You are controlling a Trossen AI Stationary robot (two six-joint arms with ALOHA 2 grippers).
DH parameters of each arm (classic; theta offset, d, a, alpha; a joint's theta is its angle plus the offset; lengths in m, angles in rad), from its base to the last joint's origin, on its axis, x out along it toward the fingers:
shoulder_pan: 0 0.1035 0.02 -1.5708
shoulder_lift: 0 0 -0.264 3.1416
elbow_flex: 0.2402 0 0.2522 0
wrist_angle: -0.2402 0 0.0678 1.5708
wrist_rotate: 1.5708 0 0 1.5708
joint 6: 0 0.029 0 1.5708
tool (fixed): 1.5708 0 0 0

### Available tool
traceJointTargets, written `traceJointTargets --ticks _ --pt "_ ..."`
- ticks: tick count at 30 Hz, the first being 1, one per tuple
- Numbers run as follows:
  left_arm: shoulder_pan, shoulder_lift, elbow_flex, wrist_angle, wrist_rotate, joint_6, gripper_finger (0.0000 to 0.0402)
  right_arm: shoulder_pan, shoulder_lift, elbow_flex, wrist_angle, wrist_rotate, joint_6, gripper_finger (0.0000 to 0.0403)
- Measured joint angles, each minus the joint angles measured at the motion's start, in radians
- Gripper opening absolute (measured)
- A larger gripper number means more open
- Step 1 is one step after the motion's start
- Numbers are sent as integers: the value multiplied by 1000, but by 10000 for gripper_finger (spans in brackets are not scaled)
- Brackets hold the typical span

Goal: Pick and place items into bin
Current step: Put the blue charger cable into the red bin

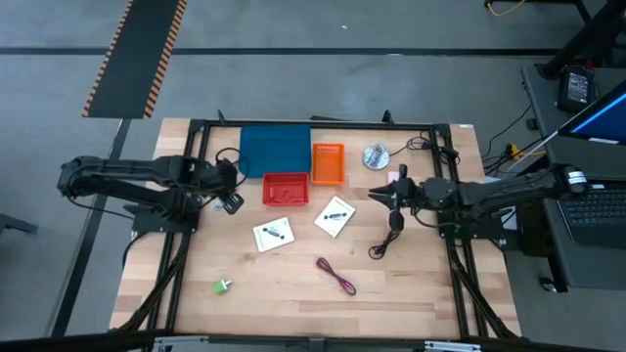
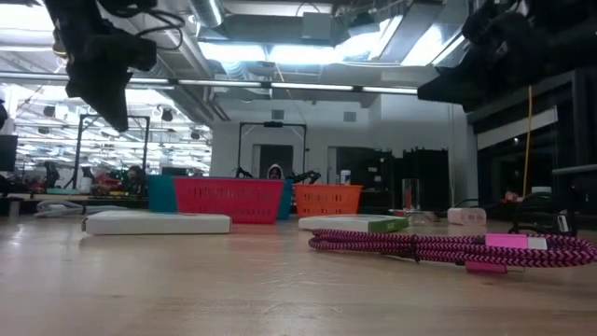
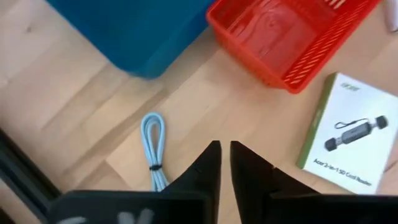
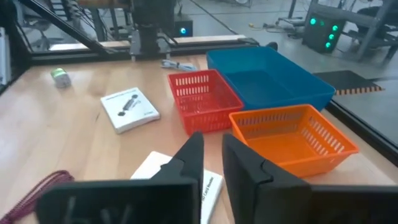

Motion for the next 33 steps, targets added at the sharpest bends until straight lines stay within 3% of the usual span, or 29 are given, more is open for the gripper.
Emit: traceJointTargets --ticks 7,15,20,33 --pt "0 69 0 -30 0 -48 99 -8 26 0 18 0 -22 76" --pt "0 183 0 -91 -58 -128 151 -8 26 0 17 0 -22 80" --pt "8 274 0 -135 -49 -186 159 -8 26 0 17 -1 -22 80" --pt "93 448 0 -91 13 -79 155 -7 26 0 16 -37 -22 80"
